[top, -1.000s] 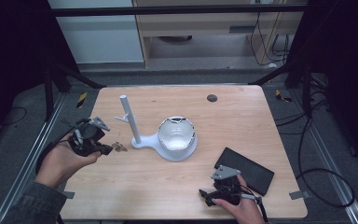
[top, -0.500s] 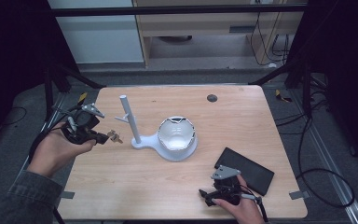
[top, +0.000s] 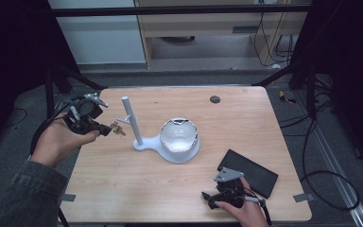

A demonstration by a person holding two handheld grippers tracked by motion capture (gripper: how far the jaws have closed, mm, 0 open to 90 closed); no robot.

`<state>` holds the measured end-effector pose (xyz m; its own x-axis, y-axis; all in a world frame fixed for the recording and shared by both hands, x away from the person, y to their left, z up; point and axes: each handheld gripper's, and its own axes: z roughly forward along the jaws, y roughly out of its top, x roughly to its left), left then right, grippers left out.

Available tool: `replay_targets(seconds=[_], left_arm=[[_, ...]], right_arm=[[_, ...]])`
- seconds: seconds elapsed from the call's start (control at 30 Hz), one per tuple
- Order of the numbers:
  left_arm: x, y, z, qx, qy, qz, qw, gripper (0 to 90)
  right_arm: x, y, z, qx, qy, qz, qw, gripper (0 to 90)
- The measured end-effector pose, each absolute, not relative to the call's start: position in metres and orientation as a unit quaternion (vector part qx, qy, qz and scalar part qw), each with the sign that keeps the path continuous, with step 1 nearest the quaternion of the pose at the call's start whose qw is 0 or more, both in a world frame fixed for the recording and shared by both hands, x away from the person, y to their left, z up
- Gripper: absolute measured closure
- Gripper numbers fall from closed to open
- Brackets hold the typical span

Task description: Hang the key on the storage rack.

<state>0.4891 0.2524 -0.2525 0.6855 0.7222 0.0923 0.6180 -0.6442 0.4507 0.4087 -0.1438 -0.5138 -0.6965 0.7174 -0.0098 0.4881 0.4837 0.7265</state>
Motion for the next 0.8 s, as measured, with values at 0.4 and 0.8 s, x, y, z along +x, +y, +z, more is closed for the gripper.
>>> replay_targets(seconds=[0.4,0.8], left_arm=[[0.509,0.239,-0.253,0.898,0.378,0.132,0.181,90.0],[0.517,0.233,-0.257,0.899,0.379,0.131,0.175,90.0]], right_arm=[[0.409,-0.144,-0.514,0.356,0.847,0.363,0.158,2.0],[0.409,-0.144,-0.514,0.355,0.847,0.362,0.158,2.0]])
